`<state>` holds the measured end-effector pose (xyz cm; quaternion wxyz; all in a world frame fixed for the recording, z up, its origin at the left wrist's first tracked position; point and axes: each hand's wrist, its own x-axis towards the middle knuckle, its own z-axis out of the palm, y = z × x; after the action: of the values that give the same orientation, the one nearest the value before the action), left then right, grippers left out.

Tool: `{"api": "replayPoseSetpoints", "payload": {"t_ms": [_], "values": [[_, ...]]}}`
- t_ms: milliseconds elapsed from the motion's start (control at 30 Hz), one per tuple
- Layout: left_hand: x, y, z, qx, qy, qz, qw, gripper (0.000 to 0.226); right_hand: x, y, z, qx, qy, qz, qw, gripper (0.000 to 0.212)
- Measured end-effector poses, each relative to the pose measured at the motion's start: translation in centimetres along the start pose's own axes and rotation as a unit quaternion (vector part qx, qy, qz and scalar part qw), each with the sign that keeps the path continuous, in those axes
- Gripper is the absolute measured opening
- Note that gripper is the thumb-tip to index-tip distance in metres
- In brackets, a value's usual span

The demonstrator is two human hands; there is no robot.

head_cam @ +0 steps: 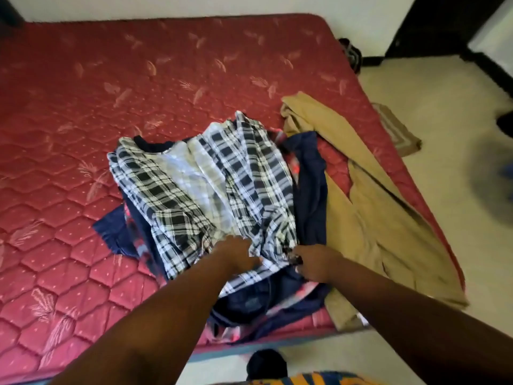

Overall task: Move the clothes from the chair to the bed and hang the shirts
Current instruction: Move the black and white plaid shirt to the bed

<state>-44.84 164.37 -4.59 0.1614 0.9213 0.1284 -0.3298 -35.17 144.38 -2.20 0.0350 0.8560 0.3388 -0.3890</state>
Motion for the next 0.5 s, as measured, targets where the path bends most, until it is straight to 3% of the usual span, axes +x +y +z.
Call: {"api": "replayPoseSetpoints", "payload": {"t_ms": [233, 500], "values": [[-1.5, 11.5, 2.6, 0.184, 0.022, 0.073, 0.98, 0.095, -7.6, 5.6, 7.5, 0.069, 0.105, 0.05, 0.991, 0.06], [-6.2, 33.6, 12.0, 0.276, 0.016, 0.203, 0.939, 0.097, -25.4, 18.1, 19.8, 0.124, 0.189, 0.181, 0.957, 0.053]]}}
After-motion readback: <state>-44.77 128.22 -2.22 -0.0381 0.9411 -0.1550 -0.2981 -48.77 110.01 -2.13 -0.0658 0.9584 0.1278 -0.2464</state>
